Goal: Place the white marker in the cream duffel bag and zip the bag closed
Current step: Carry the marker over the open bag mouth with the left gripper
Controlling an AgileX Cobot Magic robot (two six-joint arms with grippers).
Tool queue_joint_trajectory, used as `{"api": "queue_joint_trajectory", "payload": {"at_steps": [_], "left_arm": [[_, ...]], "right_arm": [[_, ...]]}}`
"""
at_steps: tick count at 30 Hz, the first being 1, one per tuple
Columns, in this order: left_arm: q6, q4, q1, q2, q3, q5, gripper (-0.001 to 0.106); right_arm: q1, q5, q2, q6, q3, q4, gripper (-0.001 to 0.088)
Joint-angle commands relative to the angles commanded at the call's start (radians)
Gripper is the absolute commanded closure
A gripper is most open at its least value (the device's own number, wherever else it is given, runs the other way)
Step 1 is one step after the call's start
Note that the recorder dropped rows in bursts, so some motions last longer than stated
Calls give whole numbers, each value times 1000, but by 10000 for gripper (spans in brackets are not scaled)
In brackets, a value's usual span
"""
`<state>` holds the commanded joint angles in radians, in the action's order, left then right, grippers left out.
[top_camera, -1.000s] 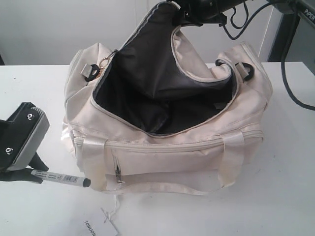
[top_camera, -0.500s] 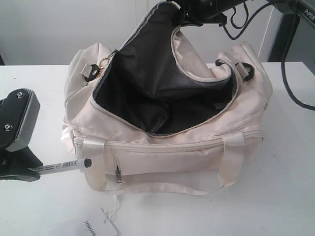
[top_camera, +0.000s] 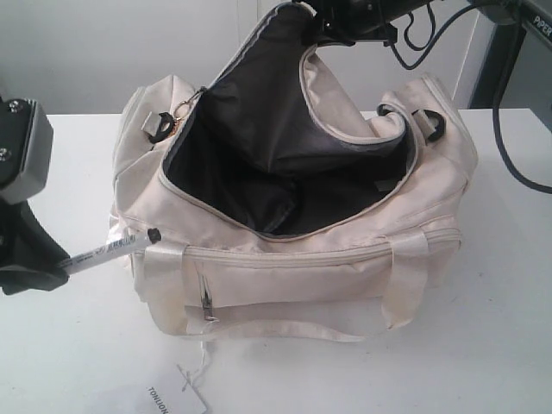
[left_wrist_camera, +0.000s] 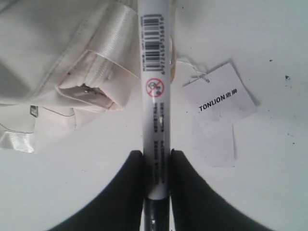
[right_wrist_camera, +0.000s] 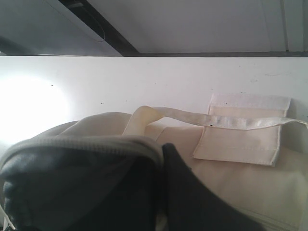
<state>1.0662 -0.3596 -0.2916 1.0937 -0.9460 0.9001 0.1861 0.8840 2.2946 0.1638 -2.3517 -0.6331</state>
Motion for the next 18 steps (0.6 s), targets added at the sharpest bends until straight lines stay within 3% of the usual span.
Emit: {"api": "queue_joint_trajectory", "payload": {"at_steps": [12,18], "left_arm": [[-23,-46,0,0,-117,2,1053],[-3,-77,0,5,-126,-78,1053]], "right_arm": [[0,0,0,0,0,0,868],[0,0,0,0,0,0,868]]}}
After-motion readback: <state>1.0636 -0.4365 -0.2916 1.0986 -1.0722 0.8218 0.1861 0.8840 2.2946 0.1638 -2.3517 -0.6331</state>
